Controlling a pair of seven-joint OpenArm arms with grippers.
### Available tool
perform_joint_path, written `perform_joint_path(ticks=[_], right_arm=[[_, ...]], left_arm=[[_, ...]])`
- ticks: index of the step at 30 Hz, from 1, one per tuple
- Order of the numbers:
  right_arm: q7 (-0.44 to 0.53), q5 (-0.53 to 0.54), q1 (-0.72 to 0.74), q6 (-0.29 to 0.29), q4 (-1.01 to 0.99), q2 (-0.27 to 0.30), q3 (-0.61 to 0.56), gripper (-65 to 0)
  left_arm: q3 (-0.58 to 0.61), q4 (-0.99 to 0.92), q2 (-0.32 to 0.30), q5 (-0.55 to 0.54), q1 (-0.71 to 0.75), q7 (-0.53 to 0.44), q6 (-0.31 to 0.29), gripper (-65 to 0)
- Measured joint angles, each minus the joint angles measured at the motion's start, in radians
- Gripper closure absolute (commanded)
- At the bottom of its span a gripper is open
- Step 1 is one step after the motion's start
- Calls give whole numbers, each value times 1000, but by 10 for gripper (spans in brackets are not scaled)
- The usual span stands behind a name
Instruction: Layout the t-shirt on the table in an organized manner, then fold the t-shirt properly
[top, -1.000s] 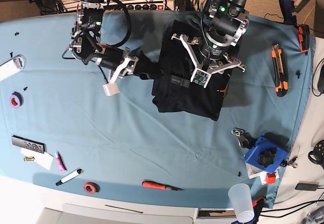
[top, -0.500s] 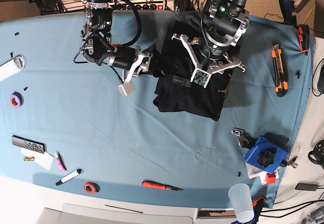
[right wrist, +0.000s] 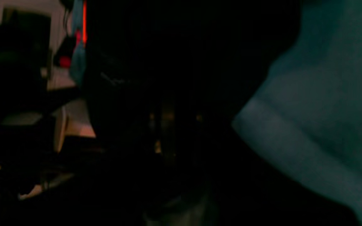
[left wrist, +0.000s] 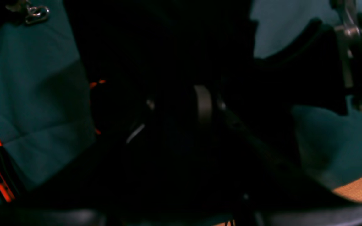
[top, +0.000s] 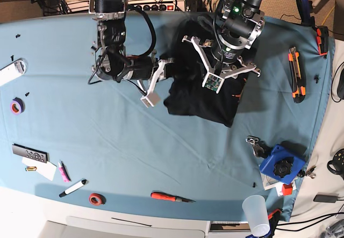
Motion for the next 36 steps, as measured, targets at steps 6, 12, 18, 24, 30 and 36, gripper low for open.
perform_joint_path(ticks=[6,12,18,24,30,36], right_arm=[[-11,139,16,39,-3,131,-8,0],[-29,480,26,120,-5,342,-9,0],[-29,381,90,121,-5,522,-12,0],[-23,6,171,124,-4,562,-13,0],[87,-359,236,126,-4,563,-89,0],[361,-649,323,127,-5,568,-359,0]], left_arm=[[0,0,0,0,0,-2,0,-173],[0,0,0,0,-2,-31,0,-173],[0,0,0,0,-2,-30,0,-173],[0,0,0,0,-2,-31,0,-173],[0,0,0,0,-2,-31,0,-173],[0,0,0,0,-2,-32,0,-173]])
